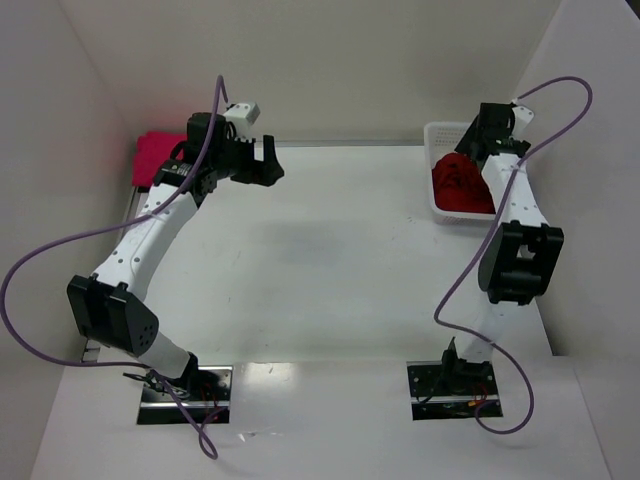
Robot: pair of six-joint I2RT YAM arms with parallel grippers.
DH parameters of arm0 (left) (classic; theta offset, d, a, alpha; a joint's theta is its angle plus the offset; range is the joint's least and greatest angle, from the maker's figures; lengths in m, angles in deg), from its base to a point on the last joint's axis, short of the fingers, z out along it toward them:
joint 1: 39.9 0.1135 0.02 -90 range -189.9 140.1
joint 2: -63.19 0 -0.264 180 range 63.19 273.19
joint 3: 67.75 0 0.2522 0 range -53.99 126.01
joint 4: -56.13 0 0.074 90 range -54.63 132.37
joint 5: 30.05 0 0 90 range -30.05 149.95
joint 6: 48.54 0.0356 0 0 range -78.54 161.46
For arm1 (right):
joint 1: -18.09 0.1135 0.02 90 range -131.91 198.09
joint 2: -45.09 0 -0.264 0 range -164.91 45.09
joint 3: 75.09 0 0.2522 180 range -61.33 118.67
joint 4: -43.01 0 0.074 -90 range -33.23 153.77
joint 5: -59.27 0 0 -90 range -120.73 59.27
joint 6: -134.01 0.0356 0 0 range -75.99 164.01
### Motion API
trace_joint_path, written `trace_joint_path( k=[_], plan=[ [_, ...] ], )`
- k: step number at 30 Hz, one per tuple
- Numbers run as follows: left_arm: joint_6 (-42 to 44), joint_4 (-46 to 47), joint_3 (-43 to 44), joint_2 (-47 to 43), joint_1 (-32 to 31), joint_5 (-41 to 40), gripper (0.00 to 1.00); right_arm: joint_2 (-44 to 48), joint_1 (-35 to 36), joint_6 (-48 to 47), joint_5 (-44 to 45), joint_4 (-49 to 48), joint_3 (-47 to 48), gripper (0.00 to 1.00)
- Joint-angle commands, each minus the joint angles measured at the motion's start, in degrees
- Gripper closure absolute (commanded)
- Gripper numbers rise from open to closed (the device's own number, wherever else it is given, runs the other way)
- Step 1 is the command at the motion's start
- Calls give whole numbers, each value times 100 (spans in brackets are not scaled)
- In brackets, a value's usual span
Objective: Fold and stack the t-shirts
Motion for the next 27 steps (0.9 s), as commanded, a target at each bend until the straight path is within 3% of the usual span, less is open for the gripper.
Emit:
trace_joint_path(
  k=[1,16,18,21,22,25,27],
  plan=[
    [-16,68,159,35,4,-3,1,-932,-130,-13,123,-248,204,1],
    [-69,15,264,149,56,190,1,-1443,-235,-75,517,-565,89,2],
    [-69,15,264,149,56,243,1,-1556,-236,-75,517,-626,89,18],
    [-122,15,264,149,56,243,1,-1557,-289,-75,517,-749,89,50],
    [-122,15,264,149,56,243,1,-1557,-289,-75,517,-801,89,73],
    [-122,15,264,149,56,243,1,-1199,-289,-13,517,-802,37,98],
    [-122,15,264,149,56,243,1,-908,-289,-13,413,-924,-33,100]
  ],
)
